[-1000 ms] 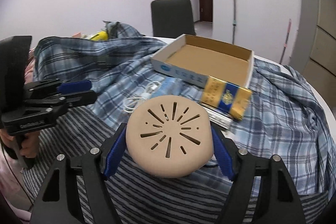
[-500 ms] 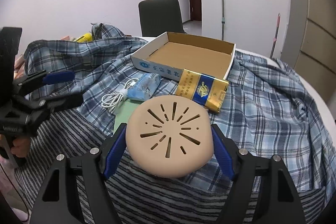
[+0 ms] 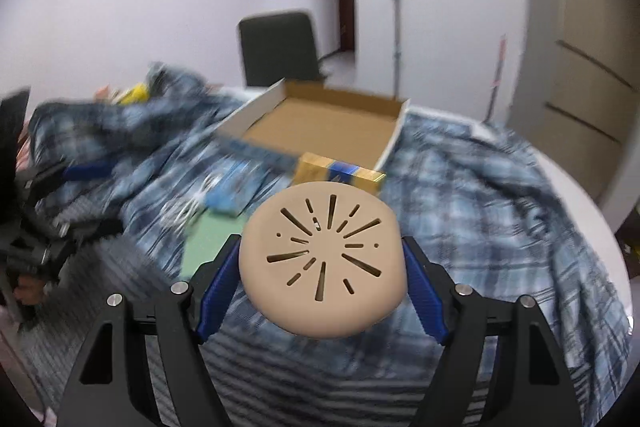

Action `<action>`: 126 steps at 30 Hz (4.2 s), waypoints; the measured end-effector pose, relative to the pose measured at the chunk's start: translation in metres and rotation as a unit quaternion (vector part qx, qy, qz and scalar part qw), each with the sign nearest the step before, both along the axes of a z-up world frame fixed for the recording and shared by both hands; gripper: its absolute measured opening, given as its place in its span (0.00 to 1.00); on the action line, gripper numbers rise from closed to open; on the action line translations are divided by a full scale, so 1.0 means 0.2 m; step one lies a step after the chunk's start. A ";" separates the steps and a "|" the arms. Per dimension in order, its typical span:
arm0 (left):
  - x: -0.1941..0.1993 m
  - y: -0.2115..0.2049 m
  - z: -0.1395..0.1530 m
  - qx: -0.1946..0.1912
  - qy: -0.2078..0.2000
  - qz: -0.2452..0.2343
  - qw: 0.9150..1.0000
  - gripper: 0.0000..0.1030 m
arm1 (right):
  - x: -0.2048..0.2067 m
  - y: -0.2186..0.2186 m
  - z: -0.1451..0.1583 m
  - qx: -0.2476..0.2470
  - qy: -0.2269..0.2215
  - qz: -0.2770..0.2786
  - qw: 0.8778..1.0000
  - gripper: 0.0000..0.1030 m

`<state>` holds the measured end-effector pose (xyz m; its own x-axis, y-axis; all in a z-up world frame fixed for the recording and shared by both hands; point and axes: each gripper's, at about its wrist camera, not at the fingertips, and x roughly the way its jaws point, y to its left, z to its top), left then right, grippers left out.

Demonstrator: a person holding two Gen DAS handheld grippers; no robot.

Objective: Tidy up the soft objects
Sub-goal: 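Lift the beige pad with the right gripper while the left gripper grasps the white cable, then carry the beige pad into the cardboard box and open the right gripper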

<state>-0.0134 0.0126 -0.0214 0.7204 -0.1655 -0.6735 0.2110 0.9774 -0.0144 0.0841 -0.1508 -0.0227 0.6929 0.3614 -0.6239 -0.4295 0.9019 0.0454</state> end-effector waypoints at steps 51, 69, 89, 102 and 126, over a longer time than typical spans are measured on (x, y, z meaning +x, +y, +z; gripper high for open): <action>-0.02 -0.01 -0.02 0.025 0.037 0.004 0.999 0.24 | 0.00 -0.12 0.01 0.011 -0.056 -0.052 0.997 0.74; 0.05 -0.03 -0.17 0.011 0.100 0.038 0.994 0.83 | 0.02 -0.14 0.00 0.032 -0.042 -0.040 0.998 0.74; 0.02 -0.02 -0.08 -0.030 0.038 0.024 0.999 0.22 | 0.02 -0.13 -0.01 0.028 -0.042 -0.041 0.998 0.74; -0.19 -0.03 0.35 -0.038 -0.242 0.026 0.969 0.22 | -0.17 0.01 0.32 0.019 -0.171 -0.017 0.985 0.75; 0.60 -0.03 0.84 -0.066 -0.361 0.051 0.929 0.22 | 0.54 0.14 0.79 0.133 -0.210 -0.100 0.963 0.75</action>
